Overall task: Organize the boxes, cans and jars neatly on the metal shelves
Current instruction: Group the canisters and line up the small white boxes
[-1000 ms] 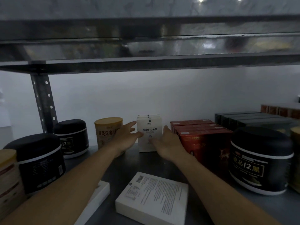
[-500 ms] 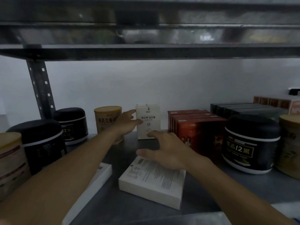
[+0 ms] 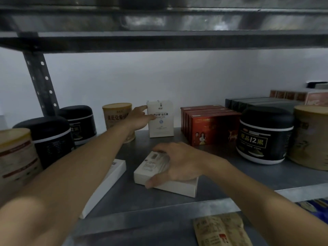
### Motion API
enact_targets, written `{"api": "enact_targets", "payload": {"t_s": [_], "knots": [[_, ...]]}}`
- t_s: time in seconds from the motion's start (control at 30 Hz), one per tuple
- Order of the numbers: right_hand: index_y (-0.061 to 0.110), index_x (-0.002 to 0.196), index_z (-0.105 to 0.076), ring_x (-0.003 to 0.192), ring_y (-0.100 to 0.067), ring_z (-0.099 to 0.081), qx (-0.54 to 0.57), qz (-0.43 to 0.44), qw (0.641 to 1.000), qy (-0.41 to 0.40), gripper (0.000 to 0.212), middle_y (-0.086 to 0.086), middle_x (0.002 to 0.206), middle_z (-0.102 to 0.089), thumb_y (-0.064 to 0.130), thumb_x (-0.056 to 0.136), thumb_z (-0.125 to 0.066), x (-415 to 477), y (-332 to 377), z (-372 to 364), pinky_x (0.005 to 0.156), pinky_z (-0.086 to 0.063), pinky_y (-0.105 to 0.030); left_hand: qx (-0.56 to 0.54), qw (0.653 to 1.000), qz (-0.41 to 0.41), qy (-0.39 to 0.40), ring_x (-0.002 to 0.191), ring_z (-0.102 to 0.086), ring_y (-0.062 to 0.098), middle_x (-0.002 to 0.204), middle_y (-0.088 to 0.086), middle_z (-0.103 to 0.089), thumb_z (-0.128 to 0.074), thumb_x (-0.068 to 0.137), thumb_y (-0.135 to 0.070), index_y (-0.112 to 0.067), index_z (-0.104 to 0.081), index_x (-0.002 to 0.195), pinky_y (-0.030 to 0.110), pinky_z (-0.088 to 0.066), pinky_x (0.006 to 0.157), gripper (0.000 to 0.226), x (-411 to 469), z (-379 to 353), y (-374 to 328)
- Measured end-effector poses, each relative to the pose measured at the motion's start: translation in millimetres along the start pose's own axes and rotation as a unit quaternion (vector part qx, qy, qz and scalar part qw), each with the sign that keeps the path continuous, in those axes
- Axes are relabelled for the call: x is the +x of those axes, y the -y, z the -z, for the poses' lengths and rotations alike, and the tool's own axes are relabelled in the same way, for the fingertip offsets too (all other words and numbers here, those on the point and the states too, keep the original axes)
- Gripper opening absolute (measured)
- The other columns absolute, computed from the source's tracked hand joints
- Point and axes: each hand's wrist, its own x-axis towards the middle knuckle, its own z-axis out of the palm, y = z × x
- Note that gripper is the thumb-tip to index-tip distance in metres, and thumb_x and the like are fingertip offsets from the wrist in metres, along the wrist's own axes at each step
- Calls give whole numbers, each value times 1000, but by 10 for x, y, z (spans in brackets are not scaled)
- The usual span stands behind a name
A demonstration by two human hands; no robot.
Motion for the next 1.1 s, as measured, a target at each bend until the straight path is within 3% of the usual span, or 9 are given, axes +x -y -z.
{"api": "enact_targets", "payload": {"t_s": [0.17, 0.3, 0.4, 0.47, 0.57, 0.67, 0.77, 0.97, 1.1], "knots": [[28, 136, -47, 118, -10, -49, 86, 9, 994, -64, 77, 10, 133, -51, 55, 70, -78, 61, -76, -43, 91, -40, -24, 1, 1000, 19, 3, 123, -51, 27, 142, 10, -50, -69, 88, -35, -19, -30, 151, 43, -46, 100, 76, 16, 44, 32], [24, 138, -47, 114, -10, -54, 250, -1, 956, -156, 72, 7, 133, -53, 48, 76, -76, 155, -219, 31, 90, -43, -25, -15, 1000, 26, -3, 98, -58, 21, 108, 0, -61, -65, 91, -33, -18, -30, 151, 34, -49, 78, 71, 2, 67, 49], [24, 137, -47, 102, -4, -59, 373, 10, 910, -182, 63, 8, 127, -55, 43, 82, -71, 211, -291, 88, 74, -48, -16, -19, 999, 24, 11, 116, -54, 23, 138, 3, -51, -59, 94, -37, -19, -30, 151, 33, -51, 81, 66, -3, 79, 79], [27, 136, -47, 97, -3, -59, 415, 13, 887, -203, 64, 8, 123, -56, 47, 78, -66, 235, -300, 100, 67, -46, -13, -41, 999, 23, 21, 117, -52, 23, 140, 5, -49, -56, 95, -39, -20, -29, 152, 36, -47, 88, 66, -3, 90, 111], [37, 135, -43, 106, -15, -58, 453, 8, 860, -235, 58, 1, 131, -53, 50, 80, -53, 315, -341, 104, 76, -46, -29, -45, 999, 25, 14, 132, -44, 26, 150, 5, -41, -57, 93, -45, -21, -30, 151, 44, -37, 109, 68, 24, 88, 146], [36, 143, -36, 112, -23, -55, 473, -6, 846, -244, 45, -3, 133, -51, 38, 99, -41, 368, -383, 112, 86, -45, -43, -30, 999, 23, -6, 135, -42, 26, 153, 4, -37, -56, 93, -46, -23, -31, 150, 48, -37, 110, 67, 50, 90, 181], [32, 143, -40, 111, -28, -57, 496, -30, 832, -248, 43, -8, 129, -55, 36, 101, -36, 395, -423, 95, 99, -44, -53, -34, 999, 14, -3, 131, -45, 26, 150, 5, -41, -58, 91, -47, -25, -30, 150, 48, -39, 109, 68, 11, 100, 192], [25, 135, -45, 105, -26, -58, 506, -46, 828, -236, 37, -7, 119, -58, 36, 101, -34, 372, -388, 106, 95, -45, -49, -15, 1000, -22, -15, 133, -43, 25, 150, 6, -39, -60, 92, -42, -25, -32, 149, 41, -39, 108, 66, -97, 165, 168], [32, 115, -50, 101, -24, -60, 513, -42, 826, -228, 20, -2, 108, -60, 35, 101, -35, 355, -373, 117, 93, -47, -48, 8, 998, -36, -45, 126, -47, 22, 145, 6, -46, -61, 93, -38, -24, -39, 145, 28, -41, 92, 58, -211, 240, 136]]}}
